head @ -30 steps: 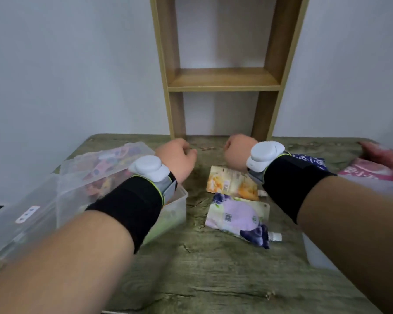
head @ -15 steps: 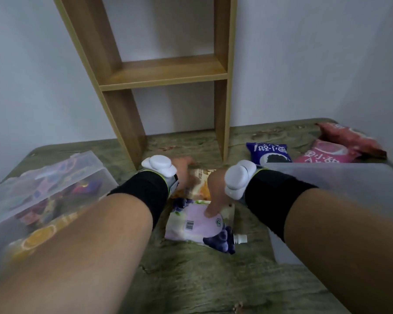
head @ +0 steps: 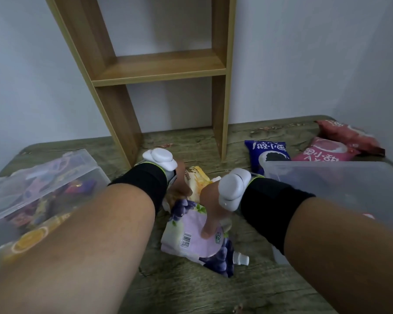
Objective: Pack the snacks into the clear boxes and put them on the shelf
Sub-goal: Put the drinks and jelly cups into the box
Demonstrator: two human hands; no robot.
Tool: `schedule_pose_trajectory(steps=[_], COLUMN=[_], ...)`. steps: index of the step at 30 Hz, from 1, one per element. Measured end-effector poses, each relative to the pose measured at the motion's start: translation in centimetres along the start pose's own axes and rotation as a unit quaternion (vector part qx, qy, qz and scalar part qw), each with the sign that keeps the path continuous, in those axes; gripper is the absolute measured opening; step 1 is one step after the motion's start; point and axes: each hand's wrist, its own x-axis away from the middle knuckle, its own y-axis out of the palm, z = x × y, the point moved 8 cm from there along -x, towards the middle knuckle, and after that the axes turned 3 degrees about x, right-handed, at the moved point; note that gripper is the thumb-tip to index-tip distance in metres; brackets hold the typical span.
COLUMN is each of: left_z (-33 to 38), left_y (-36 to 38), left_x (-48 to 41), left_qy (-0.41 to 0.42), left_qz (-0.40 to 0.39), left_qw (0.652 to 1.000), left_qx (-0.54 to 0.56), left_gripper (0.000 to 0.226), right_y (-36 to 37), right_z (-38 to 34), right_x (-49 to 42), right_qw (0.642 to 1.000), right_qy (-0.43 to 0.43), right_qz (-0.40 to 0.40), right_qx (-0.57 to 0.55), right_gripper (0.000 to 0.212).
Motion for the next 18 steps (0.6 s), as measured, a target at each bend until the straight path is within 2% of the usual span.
schedule_pose_trajectory(steps=[3,5,7,10,14,16,18], left_z=[-0.6,-0.8,-1.1,-1.7,-3.8,-6.1,-8.0], left_y=[-0.1,-0.3,-0.9,-3.4,-7.5,-8.1,-8.1], left_x=[1.4,2.6,3.7,6.4,11.3,13.3,15.1], left_qy=[-0.012,-0.009,-0.011,-0.026,-0.032,-0.052,-0.073], left_qz=[0.013,0.026,0.051,0.131,0.267,0.307,0.326], left_qw=[0.999,0.998,0.996,0.979,0.916,0.862,0.819], left_qx=[0.029,0.048,0.067,0.152,0.299,0.399,0.466], left_gripper=[0.053,0.047,0.036,0.028,0.032,0.046,0.056], right_y=[-0.2,-1.2,-2.5,-4.1,-5.7,-6.5,-7.4], right_z=[-0.5,-0.6,-0.7,-0.5,0.0,-0.2,-0.6], right_x=[1.0,1.9,2.9,4.3,5.9,6.6,7.2], right_qw=[0.995,0.99,0.989,0.988,0.986,0.983,0.979], right_qy=[0.013,0.028,0.039,0.048,0.084,0.1,0.11], right_qz=[-0.004,0.006,0.039,0.061,0.099,0.127,0.156], right_qx=[0.099,0.136,0.139,0.132,0.103,0.091,0.078], right_gripper=[0.038,0.047,0.055,0.05,0.034,0.039,0.034])
